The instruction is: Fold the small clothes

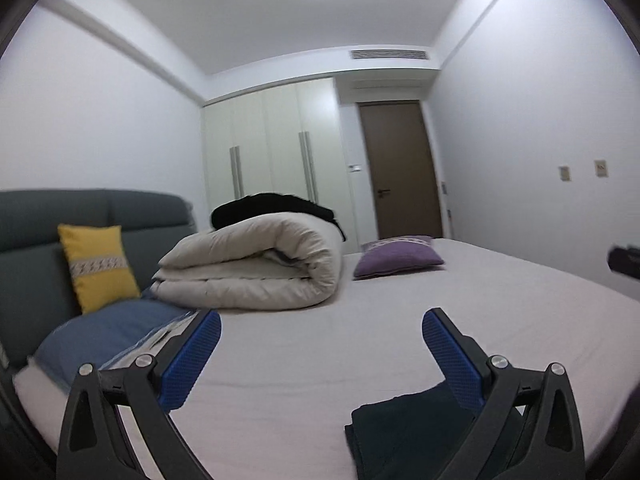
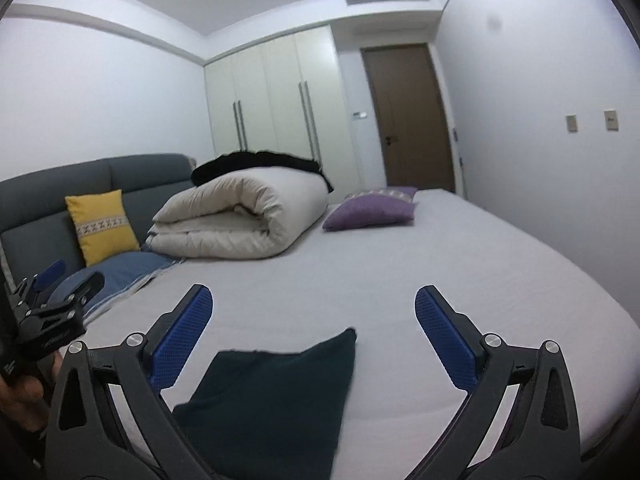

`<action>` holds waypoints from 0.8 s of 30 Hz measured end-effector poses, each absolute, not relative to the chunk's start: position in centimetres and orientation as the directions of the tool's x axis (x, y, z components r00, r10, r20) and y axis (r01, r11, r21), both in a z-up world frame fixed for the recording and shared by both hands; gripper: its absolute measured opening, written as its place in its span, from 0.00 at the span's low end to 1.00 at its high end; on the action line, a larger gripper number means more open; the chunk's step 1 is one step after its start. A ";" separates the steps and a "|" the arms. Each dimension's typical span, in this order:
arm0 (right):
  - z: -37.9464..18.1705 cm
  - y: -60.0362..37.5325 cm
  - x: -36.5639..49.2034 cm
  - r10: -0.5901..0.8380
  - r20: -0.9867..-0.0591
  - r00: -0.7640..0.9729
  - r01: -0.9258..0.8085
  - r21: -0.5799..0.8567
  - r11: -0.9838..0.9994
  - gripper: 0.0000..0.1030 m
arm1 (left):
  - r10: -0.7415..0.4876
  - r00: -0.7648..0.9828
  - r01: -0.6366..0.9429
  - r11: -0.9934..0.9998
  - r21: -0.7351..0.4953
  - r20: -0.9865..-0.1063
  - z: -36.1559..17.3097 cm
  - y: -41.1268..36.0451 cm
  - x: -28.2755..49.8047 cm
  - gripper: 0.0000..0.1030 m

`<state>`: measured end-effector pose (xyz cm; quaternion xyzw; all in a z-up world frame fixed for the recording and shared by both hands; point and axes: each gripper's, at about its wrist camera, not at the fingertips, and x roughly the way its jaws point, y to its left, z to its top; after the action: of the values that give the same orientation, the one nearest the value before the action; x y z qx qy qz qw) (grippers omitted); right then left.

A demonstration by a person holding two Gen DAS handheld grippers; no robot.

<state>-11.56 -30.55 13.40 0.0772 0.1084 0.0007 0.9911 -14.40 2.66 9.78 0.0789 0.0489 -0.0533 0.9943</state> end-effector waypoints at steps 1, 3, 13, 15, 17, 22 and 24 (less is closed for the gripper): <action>13.7 -30.5 -11.7 0.006 -0.206 0.979 0.025 0.148 0.989 1.00 | -0.100 0.989 0.116 0.981 0.158 -0.105 10.0 2.6 -14.6 1.00; 14.3 -30.4 -12.1 0.005 -0.201 0.979 0.025 0.142 0.990 1.00 | -0.109 0.986 0.128 0.980 0.150 -0.129 10.3 2.4 -14.3 1.00; 14.3 -29.4 -11.3 0.002 -0.310 0.951 0.041 0.131 0.990 1.00 | -0.030 0.980 0.074 0.972 0.222 -0.195 9.6 0.9 -13.9 1.00; 14.3 -29.2 -11.3 -0.013 -0.319 0.948 0.054 0.119 0.991 1.00 | -0.005 0.977 0.054 0.972 0.229 -0.212 9.8 1.1 -13.5 1.00; 14.1 -28.9 -11.3 -0.019 -0.309 0.951 0.056 0.111 0.992 1.00 | 0.014 0.972 0.037 0.976 0.215 -0.233 9.8 1.4 -13.3 1.00; 13.7 -28.2 -10.7 -0.044 -0.318 0.947 0.076 0.089 0.993 1.00 | 0.007 0.935 0.062 0.981 0.182 -0.356 8.4 1.4 -12.2 1.00; 13.4 -27.9 -10.2 -0.043 -0.337 0.941 0.077 0.089 0.993 1.00 | 0.021 0.919 0.062 0.979 0.196 -0.394 7.6 1.0 -11.8 1.00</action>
<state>-10.24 -27.93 13.44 0.0507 0.1697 -0.0306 0.9837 -11.78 0.98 7.57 0.1030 0.2009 -0.0105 0.9741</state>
